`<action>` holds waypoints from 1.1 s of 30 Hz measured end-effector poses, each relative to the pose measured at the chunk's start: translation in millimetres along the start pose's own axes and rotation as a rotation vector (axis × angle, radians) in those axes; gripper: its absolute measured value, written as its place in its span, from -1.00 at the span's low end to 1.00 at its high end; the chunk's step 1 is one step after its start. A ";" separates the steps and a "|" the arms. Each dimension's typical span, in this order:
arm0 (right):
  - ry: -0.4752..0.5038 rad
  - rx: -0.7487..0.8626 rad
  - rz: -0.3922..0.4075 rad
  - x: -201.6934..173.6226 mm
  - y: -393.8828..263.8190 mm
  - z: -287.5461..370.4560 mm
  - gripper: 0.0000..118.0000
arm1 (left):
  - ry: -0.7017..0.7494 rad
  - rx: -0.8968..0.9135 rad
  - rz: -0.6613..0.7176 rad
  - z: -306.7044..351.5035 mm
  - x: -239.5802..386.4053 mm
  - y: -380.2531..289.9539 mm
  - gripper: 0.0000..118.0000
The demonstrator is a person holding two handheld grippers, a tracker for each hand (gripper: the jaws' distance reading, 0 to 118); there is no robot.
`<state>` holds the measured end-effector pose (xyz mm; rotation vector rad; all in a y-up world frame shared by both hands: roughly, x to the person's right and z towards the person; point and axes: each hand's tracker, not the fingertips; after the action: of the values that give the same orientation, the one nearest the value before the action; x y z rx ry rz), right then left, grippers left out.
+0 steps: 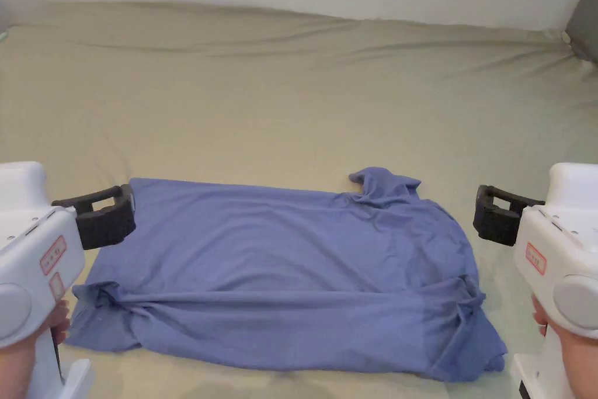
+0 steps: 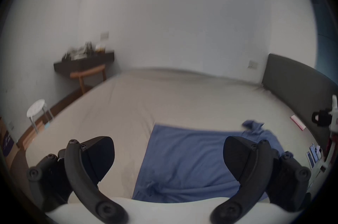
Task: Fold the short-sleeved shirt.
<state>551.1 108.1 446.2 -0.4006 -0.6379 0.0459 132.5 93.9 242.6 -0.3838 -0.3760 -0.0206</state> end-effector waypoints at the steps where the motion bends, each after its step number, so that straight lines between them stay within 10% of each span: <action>1: 0.002 0.045 0.023 -5.2 9.2 14.4 0.73 | -0.012 0.044 -0.016 11.3 6.4 7.4 0.97; 5: 0.011 0.169 0.099 -31.5 31.9 63.7 0.73 | -0.016 0.156 -0.105 52.2 33.5 25.9 0.82; 8: 0.048 0.189 0.125 -51.0 32.5 85.3 0.58 | -0.004 0.191 -0.144 67.7 46.9 25.7 0.15; 12: 0.053 0.219 0.200 -72.8 24.0 98.3 -0.96 | 0.006 0.206 -0.210 80.8 65.4 19.9 -0.77; 14: 0.073 0.217 0.216 -75.9 20.3 100.5 -0.96 | 0.010 0.208 -0.231 82.7 72.9 15.9 -0.99; 25: 0.112 0.162 0.204 -69.8 11.0 96.4 -0.97 | 0.035 0.090 -0.277 60.3 67.6 -1.9 -1.00; 30: 0.113 0.117 0.189 -59.5 -4.6 86.9 -0.97 | 0.020 -0.274 -0.177 4.8 31.1 -57.5 -1.00; 32: 0.102 0.079 0.191 -54.9 -13.9 83.1 -0.96 | 0.054 -0.388 -0.160 -11.7 12.1 -86.6 -0.66; 33: 0.099 0.062 0.188 -50.9 -18.7 80.7 -0.97 | 0.050 -0.419 -0.140 -19.1 1.2 -100.5 -0.14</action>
<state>461.2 110.8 483.2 -0.3994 -0.4985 0.2230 131.3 -6.3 262.9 -0.7691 -0.3479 -0.2487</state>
